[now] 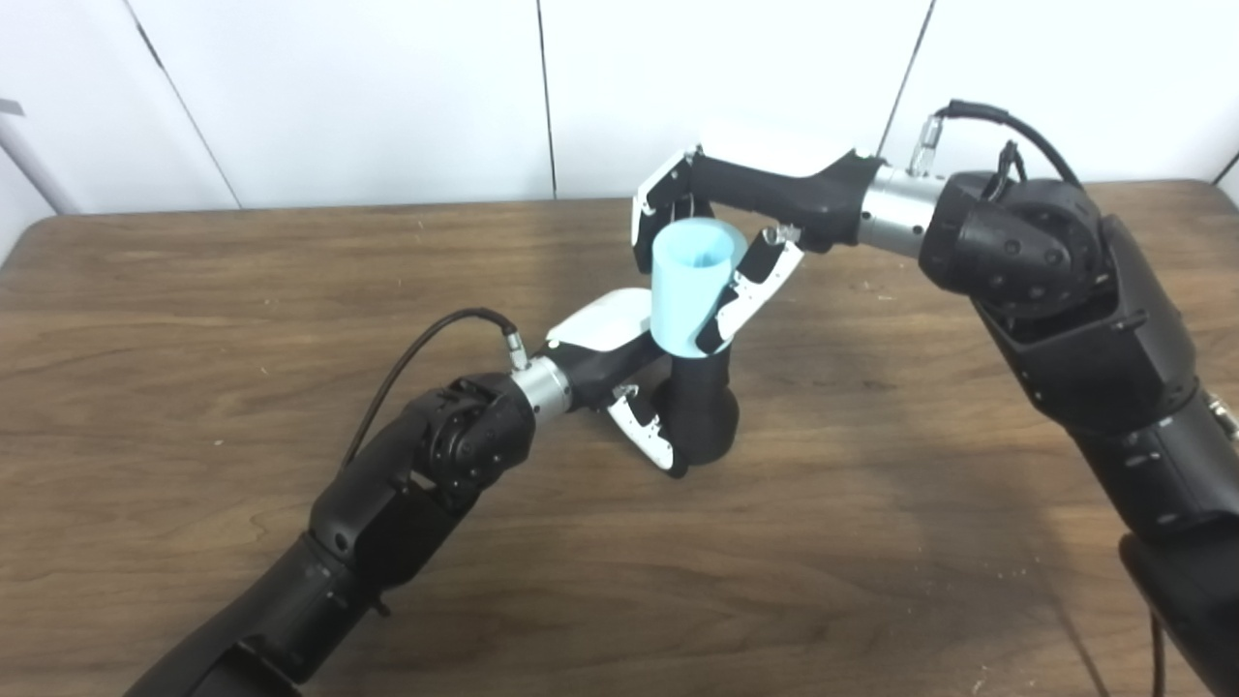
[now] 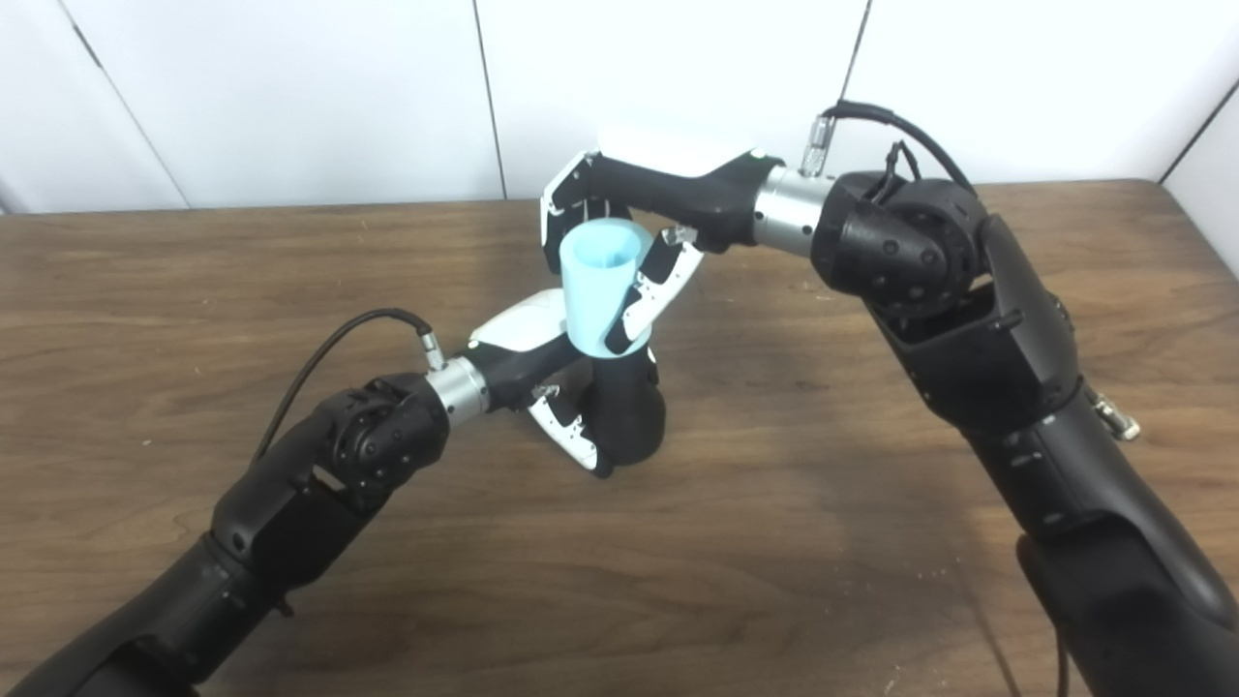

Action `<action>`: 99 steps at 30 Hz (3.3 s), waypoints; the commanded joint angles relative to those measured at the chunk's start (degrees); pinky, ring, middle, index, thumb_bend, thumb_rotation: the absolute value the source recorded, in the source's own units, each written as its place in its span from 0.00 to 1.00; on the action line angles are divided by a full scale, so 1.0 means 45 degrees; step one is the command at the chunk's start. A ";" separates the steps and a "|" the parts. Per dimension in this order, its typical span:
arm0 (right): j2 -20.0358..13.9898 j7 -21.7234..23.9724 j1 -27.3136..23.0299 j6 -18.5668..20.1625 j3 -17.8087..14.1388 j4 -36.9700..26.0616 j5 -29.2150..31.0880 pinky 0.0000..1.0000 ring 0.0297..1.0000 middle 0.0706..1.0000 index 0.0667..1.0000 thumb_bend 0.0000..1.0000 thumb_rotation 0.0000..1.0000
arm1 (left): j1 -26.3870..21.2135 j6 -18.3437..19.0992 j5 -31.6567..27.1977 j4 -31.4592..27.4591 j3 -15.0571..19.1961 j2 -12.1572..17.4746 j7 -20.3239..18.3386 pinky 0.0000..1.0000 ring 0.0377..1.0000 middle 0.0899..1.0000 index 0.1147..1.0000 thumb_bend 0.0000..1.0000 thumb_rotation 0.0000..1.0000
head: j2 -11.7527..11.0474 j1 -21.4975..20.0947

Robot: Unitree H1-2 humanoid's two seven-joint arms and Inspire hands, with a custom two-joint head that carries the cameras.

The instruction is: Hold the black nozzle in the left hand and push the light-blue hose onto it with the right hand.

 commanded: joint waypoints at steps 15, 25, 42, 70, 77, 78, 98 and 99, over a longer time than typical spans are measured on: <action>-0.0812 0.0020 -0.0261 -0.0049 -0.0270 -0.0407 0.0031 0.38 0.42 0.46 0.45 0.50 0.00 | 0.0762 0.0481 0.0201 0.0406 -0.0663 0.0258 -0.1587 1.00 0.58 0.43 0.42 0.53 0.00 | 0.0147 -0.0119; -0.0944 0.0428 -0.0447 0.0897 -0.0382 -0.1235 0.0184 0.39 0.42 0.44 0.46 0.50 0.00 | 0.0748 0.0338 0.0256 0.0488 -0.0692 0.0314 -0.1533 1.00 0.59 0.45 0.41 0.52 0.00 | 0.0177 -0.0176; -0.0876 0.0271 0.0086 0.0715 -0.0486 -0.1269 0.0181 0.39 0.42 0.44 0.46 0.50 0.00 | 0.0671 0.0440 0.0209 0.0412 -0.0684 0.0300 -0.1643 1.00 0.59 0.44 0.41 0.53 0.00 | 0.0252 -0.0174; 0.0499 -0.2488 0.2092 0.0000 -0.0227 -0.1108 -0.1149 0.37 0.44 0.47 0.44 0.50 0.00 | 0.0643 0.0408 0.0246 0.0469 -0.0583 0.0236 -0.1626 1.00 0.61 0.47 0.40 0.52 0.00 | 0.0357 -0.0146; 0.0611 -0.2189 0.1699 0.0098 -0.0078 -0.1114 -0.1079 0.37 0.44 0.47 0.44 0.50 0.00 | 0.0683 0.0407 0.0268 0.0387 -0.0632 0.0215 -0.1646 1.00 0.61 0.47 0.40 0.52 0.00 | 0.0400 -0.0157; 0.0617 -0.2138 0.1643 0.0119 -0.0069 -0.1124 -0.1048 0.37 0.44 0.47 0.44 0.50 0.00 | 0.0684 0.0411 0.0271 0.0384 -0.0638 0.0210 -0.1649 1.00 0.60 0.46 0.41 0.52 0.00 | 0.0400 -0.0157; 0.0349 -0.1202 0.2175 0.1305 -0.0369 -0.1547 -0.1052 0.37 0.44 0.48 0.45 0.50 0.00 | 0.0599 0.0345 0.0079 0.0517 -0.0473 0.0338 -0.1713 1.00 0.62 0.47 0.40 0.52 0.00 | 0.0380 -0.0169; 0.0370 -0.1289 0.2265 0.1332 -0.0407 -0.1565 -0.1074 0.37 0.44 0.48 0.45 0.50 0.00 | 0.0599 0.0340 0.0061 0.0519 -0.0456 0.0348 -0.1718 1.00 0.62 0.47 0.40 0.52 0.00 | 0.0380 -0.0169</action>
